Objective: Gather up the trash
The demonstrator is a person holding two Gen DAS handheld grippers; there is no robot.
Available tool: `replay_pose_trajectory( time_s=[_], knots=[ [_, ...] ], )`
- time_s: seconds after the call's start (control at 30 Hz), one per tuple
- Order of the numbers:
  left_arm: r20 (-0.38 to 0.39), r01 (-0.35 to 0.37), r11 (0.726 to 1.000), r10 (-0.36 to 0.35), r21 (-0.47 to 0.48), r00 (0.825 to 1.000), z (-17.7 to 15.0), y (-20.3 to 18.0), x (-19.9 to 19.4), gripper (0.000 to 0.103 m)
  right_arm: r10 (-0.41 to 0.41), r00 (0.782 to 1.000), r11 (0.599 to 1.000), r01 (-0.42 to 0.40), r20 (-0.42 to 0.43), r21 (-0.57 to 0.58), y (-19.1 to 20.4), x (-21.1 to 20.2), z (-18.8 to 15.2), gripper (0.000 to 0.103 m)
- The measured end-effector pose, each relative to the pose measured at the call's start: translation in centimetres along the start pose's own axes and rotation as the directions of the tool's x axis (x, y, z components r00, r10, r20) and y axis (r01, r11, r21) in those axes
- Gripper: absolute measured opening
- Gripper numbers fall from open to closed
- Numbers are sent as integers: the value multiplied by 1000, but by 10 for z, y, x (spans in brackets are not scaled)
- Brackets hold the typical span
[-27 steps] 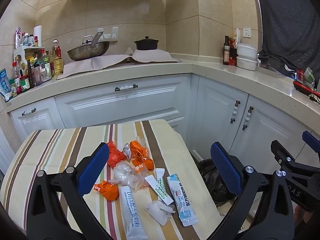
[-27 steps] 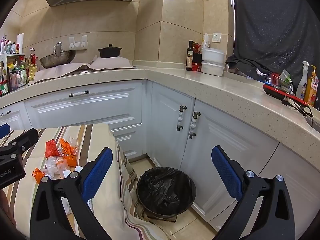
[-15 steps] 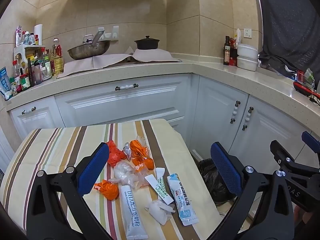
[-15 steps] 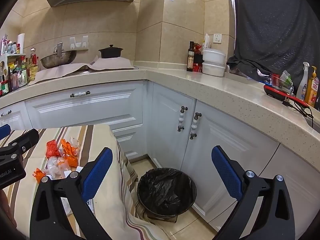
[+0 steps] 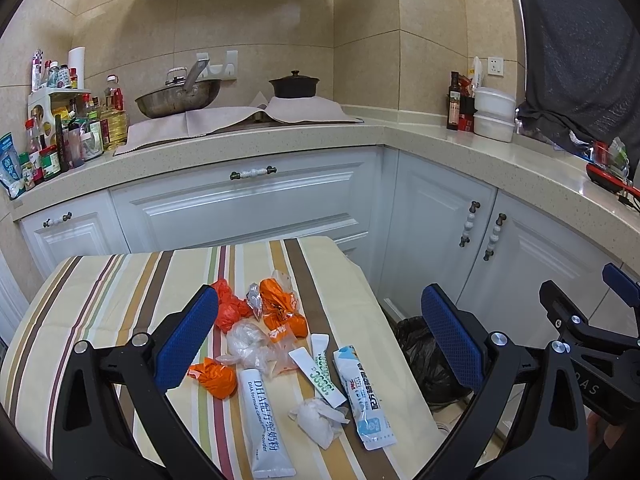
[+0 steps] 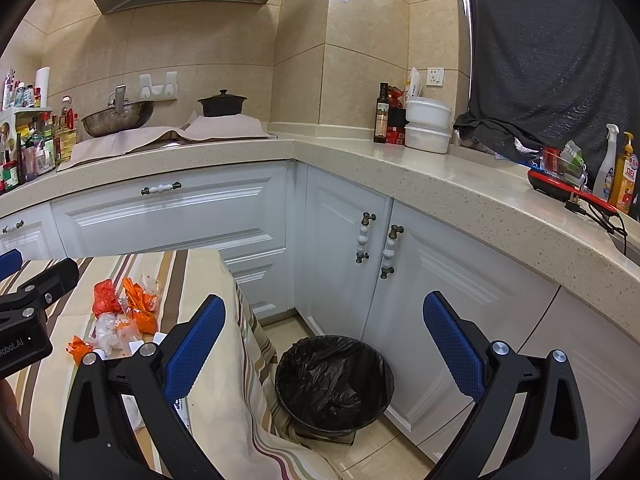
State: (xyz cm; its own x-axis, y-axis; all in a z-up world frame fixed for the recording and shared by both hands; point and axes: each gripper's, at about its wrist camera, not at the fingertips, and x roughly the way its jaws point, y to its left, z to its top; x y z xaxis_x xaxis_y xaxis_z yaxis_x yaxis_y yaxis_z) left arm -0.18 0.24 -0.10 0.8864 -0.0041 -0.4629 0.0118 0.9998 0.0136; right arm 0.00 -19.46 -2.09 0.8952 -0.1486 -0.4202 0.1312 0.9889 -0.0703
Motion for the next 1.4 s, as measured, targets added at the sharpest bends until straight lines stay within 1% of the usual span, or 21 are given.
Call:
replay_pose_trajectory(
  time_s=[0.6,0.67,1.4],
  knots=[
    [-5,5,1000,-5,-4,1000,-4,-3,-1,99,-1,1000,1000,1,0,0,0,0,-1,96],
    [-6,4,1000,-4,-7,1000,-9,0,5,99,0,1000,1000,0,-1,0,0,0,-1,97],
    [-9,5,1000,-5,-8,1000,-8,0,5,99,1,1000,1000,-1,-2,1,4,0,-1,97]
  ],
)
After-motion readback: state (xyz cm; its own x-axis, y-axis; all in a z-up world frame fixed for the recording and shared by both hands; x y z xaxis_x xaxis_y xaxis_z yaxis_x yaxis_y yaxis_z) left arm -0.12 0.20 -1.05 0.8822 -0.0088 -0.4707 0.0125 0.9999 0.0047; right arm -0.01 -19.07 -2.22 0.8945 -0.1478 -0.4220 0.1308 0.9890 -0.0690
